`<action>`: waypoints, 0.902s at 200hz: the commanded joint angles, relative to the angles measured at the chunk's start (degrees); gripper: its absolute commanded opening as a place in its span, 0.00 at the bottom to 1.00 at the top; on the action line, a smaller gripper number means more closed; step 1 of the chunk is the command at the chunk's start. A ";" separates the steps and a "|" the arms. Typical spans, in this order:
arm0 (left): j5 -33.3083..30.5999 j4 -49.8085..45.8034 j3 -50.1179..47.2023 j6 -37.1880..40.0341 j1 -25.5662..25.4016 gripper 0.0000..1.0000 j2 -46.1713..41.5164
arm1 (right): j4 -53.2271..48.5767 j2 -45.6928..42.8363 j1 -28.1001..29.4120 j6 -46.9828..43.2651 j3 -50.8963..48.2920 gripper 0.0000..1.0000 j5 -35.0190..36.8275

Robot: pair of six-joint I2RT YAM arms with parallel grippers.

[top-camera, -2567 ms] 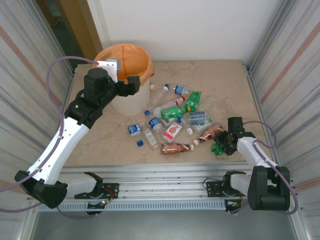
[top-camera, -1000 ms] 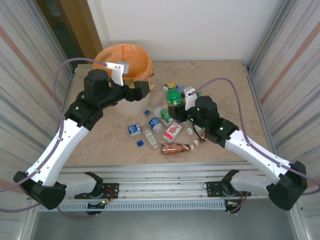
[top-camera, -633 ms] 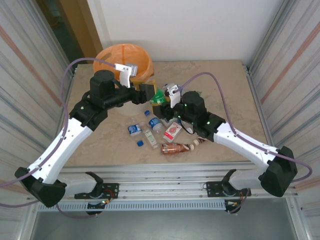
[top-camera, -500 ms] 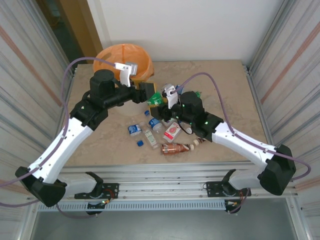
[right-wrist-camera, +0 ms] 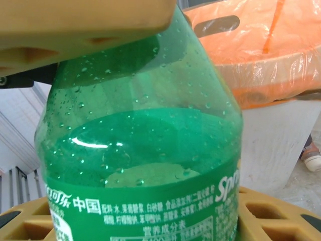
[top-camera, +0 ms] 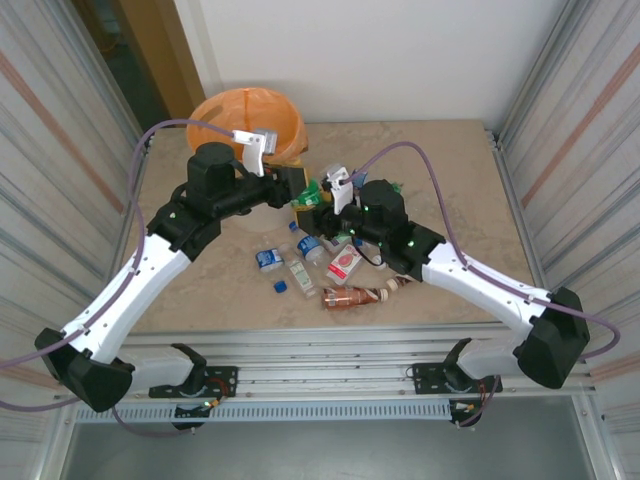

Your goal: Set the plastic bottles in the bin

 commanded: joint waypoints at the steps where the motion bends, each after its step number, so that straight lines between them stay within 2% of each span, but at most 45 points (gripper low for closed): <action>1: 0.59 0.93 -0.45 -0.19 -0.30 0.36 0.29 | 2.64 1.26 0.45 0.35 3.21 0.27 -1.22; 38: 0.15 0.50 -0.06 0.28 -0.27 0.14 0.42 | 2.73 1.87 0.51 0.62 3.68 0.27 -1.33; 67: -0.74 0.16 -0.10 0.75 -0.25 0.03 0.14 | 2.63 1.86 0.48 0.62 3.81 0.28 -1.00; 84: -1.54 -0.38 0.12 1.47 -0.29 0.00 0.16 | 2.64 1.88 0.48 0.71 3.72 0.33 -0.83; 96: -2.48 -0.73 0.41 1.91 -0.24 0.00 0.07 | 2.58 1.87 0.50 0.79 3.74 0.46 -0.72; 109: -3.33 -0.73 0.76 2.74 -0.21 0.00 -0.01 | 2.34 1.63 0.48 0.95 3.65 0.68 -0.31; 131: -5.42 -0.90 2.21 4.64 -0.13 0.00 -0.06 | 1.46 1.00 0.50 0.97 3.28 0.89 0.67; 151: -7.30 -1.00 3.98 6.19 0.60 0.00 0.10 | 0.55 -0.56 0.43 1.47 2.36 1.00 1.61; 180: -8.95 -1.13 7.98 8.12 2.74 0.00 0.91 | -1.32 -4.58 0.46 2.67 0.14 0.98 4.77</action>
